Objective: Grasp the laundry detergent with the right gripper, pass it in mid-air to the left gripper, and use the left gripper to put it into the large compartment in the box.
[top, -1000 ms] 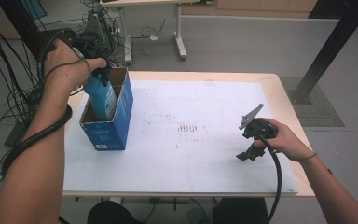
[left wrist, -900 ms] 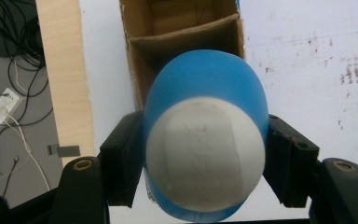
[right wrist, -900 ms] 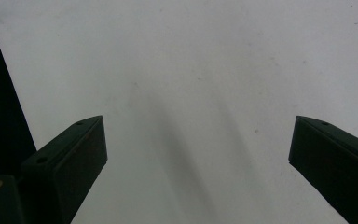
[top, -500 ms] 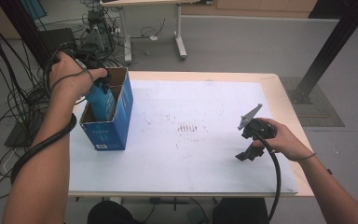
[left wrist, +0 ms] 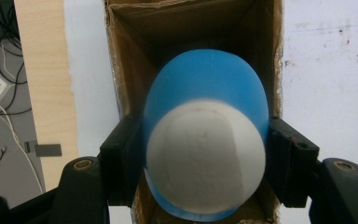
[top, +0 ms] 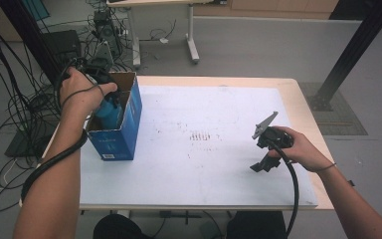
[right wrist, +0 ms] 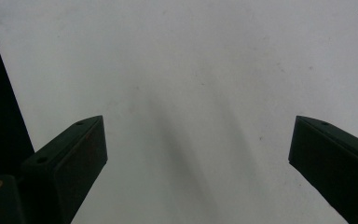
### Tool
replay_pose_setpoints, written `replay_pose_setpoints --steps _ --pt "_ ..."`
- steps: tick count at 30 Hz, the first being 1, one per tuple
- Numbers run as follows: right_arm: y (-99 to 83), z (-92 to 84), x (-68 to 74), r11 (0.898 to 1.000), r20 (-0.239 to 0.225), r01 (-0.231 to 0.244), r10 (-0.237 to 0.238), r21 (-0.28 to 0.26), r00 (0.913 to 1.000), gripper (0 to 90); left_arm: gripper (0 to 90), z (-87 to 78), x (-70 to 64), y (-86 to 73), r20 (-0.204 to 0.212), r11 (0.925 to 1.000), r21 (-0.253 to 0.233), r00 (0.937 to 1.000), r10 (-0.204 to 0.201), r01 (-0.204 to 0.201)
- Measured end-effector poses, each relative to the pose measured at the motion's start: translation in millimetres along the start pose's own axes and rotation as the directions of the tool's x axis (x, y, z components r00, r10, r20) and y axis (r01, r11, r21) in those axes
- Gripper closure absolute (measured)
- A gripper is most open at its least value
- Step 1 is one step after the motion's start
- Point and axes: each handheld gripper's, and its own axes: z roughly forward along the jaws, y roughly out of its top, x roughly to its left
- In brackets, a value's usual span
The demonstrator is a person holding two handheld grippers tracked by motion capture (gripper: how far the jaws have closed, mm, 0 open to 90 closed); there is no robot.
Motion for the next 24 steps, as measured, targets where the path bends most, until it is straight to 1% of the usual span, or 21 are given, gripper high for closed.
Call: replay_pose_setpoints --steps 3,4,7,9,11,14,17,20,24 --pt "0.0 0.9 0.3 1.0 -0.001 0.001 -0.001 0.001 1.0 4.2 37.6 2.8 -0.4 0.1 0.002 1.0 -0.005 1.0 -0.007 0.007" --pt "0.0 1.1 0.4 1.0 -0.001 0.002 -0.002 0.0 1.0 4.2 37.6 6.6 -0.9 0.4 0.004 1.0 0.005 1.0 -0.008 0.008" --pt "-0.1 1.4 0.2 1.0 -0.002 0.002 -0.002 0.0 1.0 4.2 37.6 11.1 -1.5 0.6 0.002 1.0 0.007 1.0 -0.004 0.004" --pt "-0.2 0.8 0.6 1.0 -0.001 0.001 -0.001 0.0 1.0 4.3 37.6 17.0 -2.3 0.4 0.0 0.9999 0.011 1.0 -0.009 0.009" --pt "-0.4 0.7 0.4 1.0 0.0 0.002 -0.002 0.001 1.0 4.3 37.6 18.8 -2.5 0.2 -0.001 0.9998 0.01 0.9999 -0.016 0.016" --pt "-1.3 0.4 -0.2 1.0 0.001 0.0 0.0 0.001 1.0 4.3 37.6 24.8 -3.0 -0.2 -0.003 0.9996 0.025 0.9999 -0.015 0.015" --pt "-1.4 0.2 -0.3 1.0 0.002 -0.003 0.003 -0.002 1.0 4.3 37.6 27.3 -3.1 -0.7 -0.006 0.9996 0.025 0.9999 -0.015 0.015" --pt "-1.1 0.5 -0.1 1.0 0.001 0.0 0.0 -0.002 1.0 4.2 37.6 32.7 -3.3 -1.0 -0.005 0.9992 0.035 0.9999 -0.016 0.016" --pt "-0.4 1.3 0.4 1.0 0.0 -0.004 0.004 -0.003 1.0 4.2 37.6 33.0 -3.3 -1.5 -0.007 0.9995 0.028 0.9999 -0.014 0.014"
